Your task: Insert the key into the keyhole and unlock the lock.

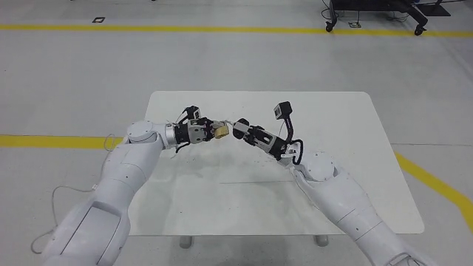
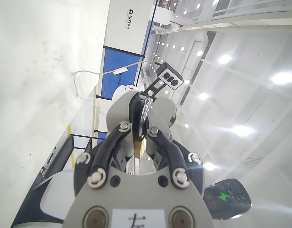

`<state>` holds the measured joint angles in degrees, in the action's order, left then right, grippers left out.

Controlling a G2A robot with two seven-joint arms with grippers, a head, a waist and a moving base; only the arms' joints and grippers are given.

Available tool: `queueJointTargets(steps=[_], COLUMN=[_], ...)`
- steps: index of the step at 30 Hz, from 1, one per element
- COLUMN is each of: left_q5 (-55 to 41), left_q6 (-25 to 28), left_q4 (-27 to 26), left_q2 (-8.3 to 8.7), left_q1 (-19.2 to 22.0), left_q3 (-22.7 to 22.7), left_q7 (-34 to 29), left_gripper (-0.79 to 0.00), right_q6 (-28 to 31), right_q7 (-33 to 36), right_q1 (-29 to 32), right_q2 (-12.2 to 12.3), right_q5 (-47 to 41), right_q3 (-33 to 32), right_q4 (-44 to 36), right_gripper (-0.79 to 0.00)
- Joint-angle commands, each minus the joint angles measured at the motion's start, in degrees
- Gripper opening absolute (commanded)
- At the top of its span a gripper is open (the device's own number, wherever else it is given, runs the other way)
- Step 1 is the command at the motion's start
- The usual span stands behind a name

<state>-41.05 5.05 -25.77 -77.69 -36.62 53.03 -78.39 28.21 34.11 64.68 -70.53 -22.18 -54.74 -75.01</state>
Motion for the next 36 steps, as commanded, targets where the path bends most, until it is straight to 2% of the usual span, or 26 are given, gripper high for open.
queueJointTargets(steps=[1,5,8,13,18,28,30,33,36], left_q5=[0.5,2.3,4.0,5.7,5.8,5.7,5.7,5.5,6.1], left_q6=[0.1,0.5,1.4,-2.0,-3.5,-3.3,-3.4,-4.4,-5.8], left_q4=[0.1,0.3,0.5,0.4,-1.6,-2.0,-3.6,-5.4,-7.1], left_q2=[-0.06,-0.16,-0.21,-0.35,-0.37,-0.36,-0.26,0.00,0.16], left_q1=[0.1,0.4,0.5,0.5,0.0,-0.3,-1.1,-1.9,-2.9], left_q3=[-0.1,-0.4,-0.6,-0.7,-0.3,-0.2,0.3,1.0,1.1], left_q7=[0.0,1.2,4.5,10.5,12.4,13.6,16.3,17.5,17.9], left_gripper=[-0.785,-0.785,-0.785,-0.785,-0.785,-0.785,-0.785,-0.785,-0.785], right_q6=[0.2,0.2,-0.6,-10.1,-18.5,-18.5,-19.2,-24.6,-29.9], right_q7=[0.0,0.0,-0.3,1.4,2.8,2.8,-3.0,-12.0,-15.7], right_q1=[0.0,0.0,0.3,2.3,6.3,6.3,6.4,5.7,5.2], right_q2=[0.0,0.0,0.0,0.3,1.6,1.6,1.4,0.7,0.2], right_q5=[0.7,0.7,0.2,-10.6,-15.2,-15.2,-12.5,-6.8,-4.3], right_q3=[-0.1,-0.1,0.0,-3.4,-8.5,-8.5,-8.2,-5.1,-2.9], right_q4=[0.1,0.1,-0.1,-2.1,-8.6,-8.6,-8.5,-9.9,-11.3], right_gripper=[-0.785,-0.785,-0.785,-0.785,-0.785,-0.785,-0.785,-0.785,-0.785])
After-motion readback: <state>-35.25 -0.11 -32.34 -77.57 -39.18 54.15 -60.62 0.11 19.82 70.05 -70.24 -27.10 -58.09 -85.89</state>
